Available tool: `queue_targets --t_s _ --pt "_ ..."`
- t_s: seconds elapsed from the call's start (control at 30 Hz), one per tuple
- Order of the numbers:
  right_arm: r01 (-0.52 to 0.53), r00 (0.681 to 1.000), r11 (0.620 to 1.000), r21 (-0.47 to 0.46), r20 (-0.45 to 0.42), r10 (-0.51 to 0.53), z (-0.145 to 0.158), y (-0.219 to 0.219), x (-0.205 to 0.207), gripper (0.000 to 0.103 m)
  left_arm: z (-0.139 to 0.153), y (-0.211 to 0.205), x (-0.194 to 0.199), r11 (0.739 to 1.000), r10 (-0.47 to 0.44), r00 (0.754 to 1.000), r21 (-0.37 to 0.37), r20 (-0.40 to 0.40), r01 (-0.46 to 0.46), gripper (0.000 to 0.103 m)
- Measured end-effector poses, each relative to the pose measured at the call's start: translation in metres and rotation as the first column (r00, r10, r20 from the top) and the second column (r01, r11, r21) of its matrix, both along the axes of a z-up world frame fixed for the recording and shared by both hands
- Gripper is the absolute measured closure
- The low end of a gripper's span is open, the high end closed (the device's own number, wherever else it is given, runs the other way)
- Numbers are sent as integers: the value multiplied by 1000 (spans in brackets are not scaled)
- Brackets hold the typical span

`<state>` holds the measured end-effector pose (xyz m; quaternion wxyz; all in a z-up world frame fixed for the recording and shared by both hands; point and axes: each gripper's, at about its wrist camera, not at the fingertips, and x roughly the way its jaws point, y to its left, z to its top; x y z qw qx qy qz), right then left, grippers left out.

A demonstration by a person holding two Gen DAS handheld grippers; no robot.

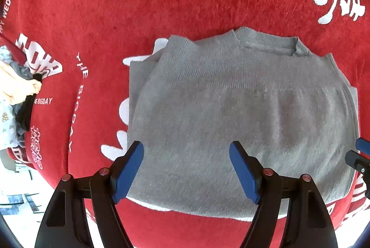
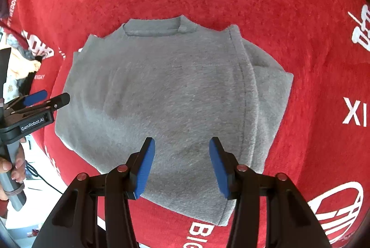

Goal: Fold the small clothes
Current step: 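Release the hem and hold both grippers open above the folded sweater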

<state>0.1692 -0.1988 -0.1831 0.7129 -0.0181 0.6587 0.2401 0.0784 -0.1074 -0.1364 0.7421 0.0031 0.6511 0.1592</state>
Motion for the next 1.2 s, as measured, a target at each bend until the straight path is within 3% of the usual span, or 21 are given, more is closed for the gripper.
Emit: queue_targets --t_s 0.2,0.47,0.6,0.67,0.77,0.87,0.97,1.1,1.2 --pt "6 1000 1000 -13 3 -6 5 16 -22 46 -6 28 -31 997 29 1000 -78 0 -29 25" --pt "65 997 998 -5 -48 -65 1 38 -63 46 -20 96 -90 978 77 997 -196 -9 -77 25" --pt "81 991 996 43 -109 -76 -9 60 -86 46 -31 118 -113 949 93 996 -302 -2 -89 25" --pt "85 986 993 78 -147 -73 -15 73 -97 46 -36 127 -121 922 119 993 -373 2 -109 25" --pt "83 981 993 90 -183 -66 -22 92 -110 46 -36 134 -119 908 135 990 -405 44 -106 25" --pt "31 987 998 51 -161 -23 -22 110 -119 46 -35 137 -111 896 138 988 -433 69 -95 25" --pt "-65 994 997 -51 -91 60 -14 128 -124 46 -28 136 -104 907 117 989 -416 85 -71 25" --pt "-98 994 991 -89 -48 95 -5 138 -122 46 -18 131 -108 916 108 990 -397 91 -64 25" --pt "-98 995 990 -100 -34 95 0 142 -119 46 -9 134 -110 894 180 979 -431 93 -123 25"
